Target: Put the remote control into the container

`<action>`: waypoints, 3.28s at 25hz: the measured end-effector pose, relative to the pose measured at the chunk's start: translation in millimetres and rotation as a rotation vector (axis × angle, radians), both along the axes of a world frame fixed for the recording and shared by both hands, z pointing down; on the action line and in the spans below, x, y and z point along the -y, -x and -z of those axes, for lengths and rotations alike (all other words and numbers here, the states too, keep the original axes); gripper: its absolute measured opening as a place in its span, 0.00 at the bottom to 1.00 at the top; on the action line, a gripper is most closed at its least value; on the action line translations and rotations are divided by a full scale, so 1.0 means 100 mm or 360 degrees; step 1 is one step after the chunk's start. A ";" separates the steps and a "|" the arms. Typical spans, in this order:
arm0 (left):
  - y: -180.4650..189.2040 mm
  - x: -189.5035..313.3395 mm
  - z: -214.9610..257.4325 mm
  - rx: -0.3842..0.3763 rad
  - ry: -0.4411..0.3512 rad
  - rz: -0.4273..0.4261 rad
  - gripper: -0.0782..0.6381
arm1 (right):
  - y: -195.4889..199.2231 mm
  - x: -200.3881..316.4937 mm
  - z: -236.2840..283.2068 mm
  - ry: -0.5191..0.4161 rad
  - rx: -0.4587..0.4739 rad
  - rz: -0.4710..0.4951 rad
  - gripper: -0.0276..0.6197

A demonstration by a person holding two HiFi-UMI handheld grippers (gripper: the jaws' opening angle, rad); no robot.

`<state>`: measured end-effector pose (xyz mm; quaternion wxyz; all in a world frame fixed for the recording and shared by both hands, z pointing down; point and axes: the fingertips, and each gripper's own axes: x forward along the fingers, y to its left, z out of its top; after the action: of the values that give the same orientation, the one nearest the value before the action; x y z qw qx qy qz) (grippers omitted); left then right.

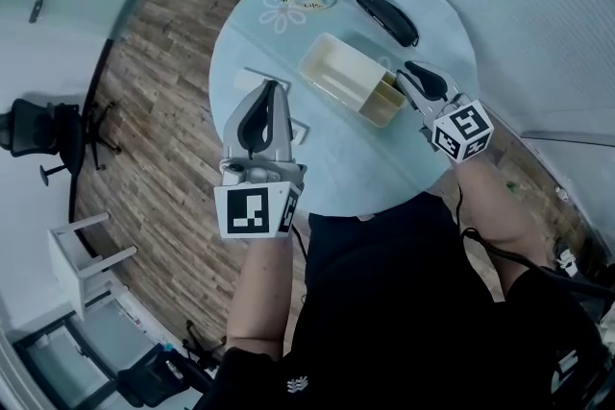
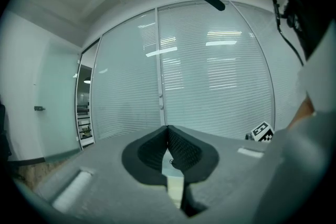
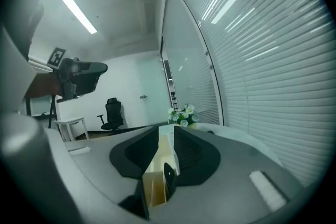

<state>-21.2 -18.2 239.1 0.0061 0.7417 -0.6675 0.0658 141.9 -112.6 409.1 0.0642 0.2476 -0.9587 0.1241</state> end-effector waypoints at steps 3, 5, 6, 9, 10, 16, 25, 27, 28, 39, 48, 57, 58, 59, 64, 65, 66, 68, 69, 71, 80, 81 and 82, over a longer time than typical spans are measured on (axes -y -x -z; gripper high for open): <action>-0.04 0.00 0.26 -0.0002 -0.0049 -0.0030 0.11 | 0.02 -0.02 0.36 -0.0056 0.0023 -0.0002 0.19; -0.09 0.02 0.44 0.0009 -0.0075 -0.0069 0.11 | 0.06 -0.05 0.59 -0.0094 0.0019 0.0009 0.18; -0.12 0.04 0.51 0.0024 -0.0085 -0.0092 0.11 | 0.08 -0.06 0.69 -0.0116 0.0015 0.0015 0.18; -0.22 0.08 0.62 0.0063 -0.0092 -0.0154 0.11 | 0.09 -0.10 0.91 -0.0168 0.0026 0.0009 0.18; -0.24 0.08 0.64 0.0073 -0.0087 -0.0164 0.11 | 0.08 -0.11 0.97 -0.0177 0.0037 0.0001 0.18; -0.21 0.08 0.74 0.0098 -0.0102 -0.0189 0.11 | -0.04 -0.11 1.16 -0.0174 0.0103 -0.0095 0.17; 0.09 0.10 0.66 0.0106 -0.0124 -0.0248 0.11 | -0.07 -0.12 1.14 -0.0173 0.0120 -0.0232 0.15; 0.22 0.10 0.60 0.0093 -0.0112 -0.0269 0.11 | -0.02 -0.14 1.15 -0.0182 0.0118 -0.0271 0.15; 0.28 0.11 0.57 0.0088 -0.0105 -0.0287 0.11 | 0.01 -0.16 1.15 -0.0185 0.0113 -0.0292 0.15; 1.24 0.12 0.23 0.0058 -0.0041 -0.0596 0.11 | 0.80 -0.38 1.07 -0.0164 -0.0002 -0.0560 0.15; 2.00 0.07 -0.02 -0.0034 -0.0029 -0.0885 0.11 | 1.61 -0.74 1.02 -0.0150 -0.0094 -0.0754 0.14; 2.27 0.08 -0.33 -0.0054 0.0055 -0.1074 0.11 | 1.93 -1.05 1.06 -0.0133 -0.0153 -0.0817 0.14; 2.26 0.09 -0.37 -0.0049 0.0064 -0.1087 0.11 | 1.95 -1.09 1.04 -0.0129 -0.0163 -0.0811 0.14; 2.25 0.09 -0.40 -0.0042 0.0074 -0.1097 0.11 | 1.98 -1.13 1.01 -0.0128 -0.0171 -0.0805 0.14; 2.20 0.09 -0.48 -0.0001 0.0095 -0.1133 0.11 | 2.09 -1.21 0.89 -0.0101 -0.0152 -0.0785 0.14; 2.18 0.07 -0.50 0.0005 0.0094 -0.1140 0.11 | 2.12 -1.22 0.86 -0.0098 -0.0155 -0.0775 0.14; 2.16 0.05 -0.54 0.0009 0.0098 -0.1143 0.11 | 2.14 -1.22 0.82 -0.0099 -0.0160 -0.0761 0.14; 2.13 0.01 -0.64 0.0013 0.0123 -0.1137 0.11 | 2.18 -1.24 0.75 -0.0108 -0.0155 -0.0727 0.14; 2.11 -0.01 -0.70 0.0008 0.0143 -0.1134 0.11 | 2.19 -1.26 0.70 -0.0106 -0.0147 -0.0710 0.14; 2.07 -0.06 -0.84 0.0005 0.0184 -0.1146 0.11 | 2.21 -1.29 0.57 -0.0074 -0.0136 -0.0690 0.14; 1.75 -0.33 -1.62 0.0296 0.0302 -0.1465 0.11 | 2.21 -1.38 -0.01 0.0032 -0.0137 -0.0642 0.14; 1.72 -0.36 -1.69 0.0301 0.0312 -0.1485 0.11 | 2.22 -1.40 -0.07 0.0039 -0.0142 -0.0644 0.14; 1.70 -0.39 -1.76 0.0303 0.0319 -0.1501 0.11 | 2.22 -1.41 -0.13 0.0046 -0.0147 -0.0645 0.14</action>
<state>-191.0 20.5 414.7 -0.0139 0.9496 -0.2469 0.1927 -79.9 28.9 421.8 0.0854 0.4400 -0.8835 0.1366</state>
